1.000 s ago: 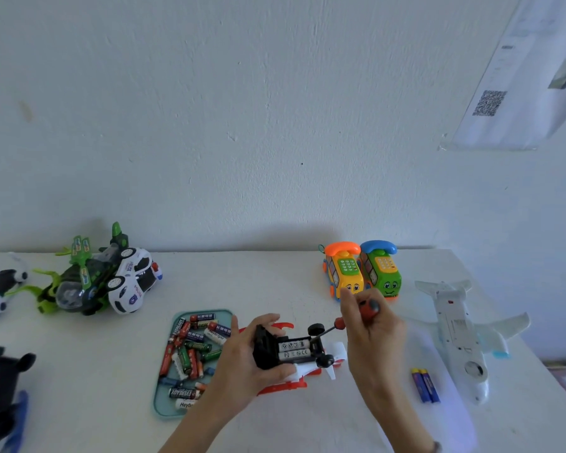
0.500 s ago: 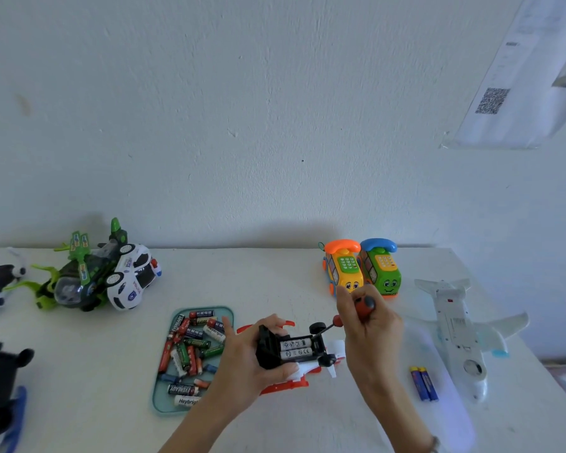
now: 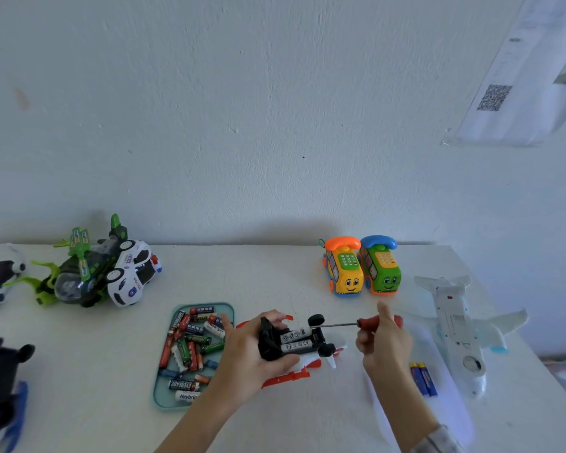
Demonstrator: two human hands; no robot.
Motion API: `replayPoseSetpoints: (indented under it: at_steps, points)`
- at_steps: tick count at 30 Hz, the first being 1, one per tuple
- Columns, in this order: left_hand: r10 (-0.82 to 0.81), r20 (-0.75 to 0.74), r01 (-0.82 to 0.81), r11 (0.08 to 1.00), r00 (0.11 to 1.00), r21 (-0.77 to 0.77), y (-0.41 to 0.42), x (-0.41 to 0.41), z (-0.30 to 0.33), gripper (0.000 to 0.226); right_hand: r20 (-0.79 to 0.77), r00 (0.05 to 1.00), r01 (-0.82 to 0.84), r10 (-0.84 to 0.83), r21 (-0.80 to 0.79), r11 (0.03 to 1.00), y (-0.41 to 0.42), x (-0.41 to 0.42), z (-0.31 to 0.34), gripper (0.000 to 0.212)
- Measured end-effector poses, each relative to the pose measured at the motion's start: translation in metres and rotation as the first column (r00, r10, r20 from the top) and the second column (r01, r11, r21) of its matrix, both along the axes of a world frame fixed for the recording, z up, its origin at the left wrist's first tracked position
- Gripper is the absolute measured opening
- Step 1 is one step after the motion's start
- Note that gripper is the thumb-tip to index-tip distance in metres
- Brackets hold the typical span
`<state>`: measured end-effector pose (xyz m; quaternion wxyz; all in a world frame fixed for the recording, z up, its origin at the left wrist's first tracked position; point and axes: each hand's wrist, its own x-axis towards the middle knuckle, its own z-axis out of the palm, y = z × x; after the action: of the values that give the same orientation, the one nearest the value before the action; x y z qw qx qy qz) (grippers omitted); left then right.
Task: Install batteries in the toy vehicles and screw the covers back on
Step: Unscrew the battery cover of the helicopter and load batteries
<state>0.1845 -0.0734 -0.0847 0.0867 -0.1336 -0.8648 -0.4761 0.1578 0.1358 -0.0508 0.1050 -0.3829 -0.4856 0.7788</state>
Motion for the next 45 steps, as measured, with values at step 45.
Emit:
replayPoseSetpoints:
  at_steps: [45]
  points:
    - [-0.032, 0.05, 0.031, 0.999, 0.998, 0.015, -0.001, 0.001, 0.004, 0.057, 0.662, 0.727, -0.685, 0.183, 0.677, 0.27, 0.073, 0.024, -0.012, 0.023]
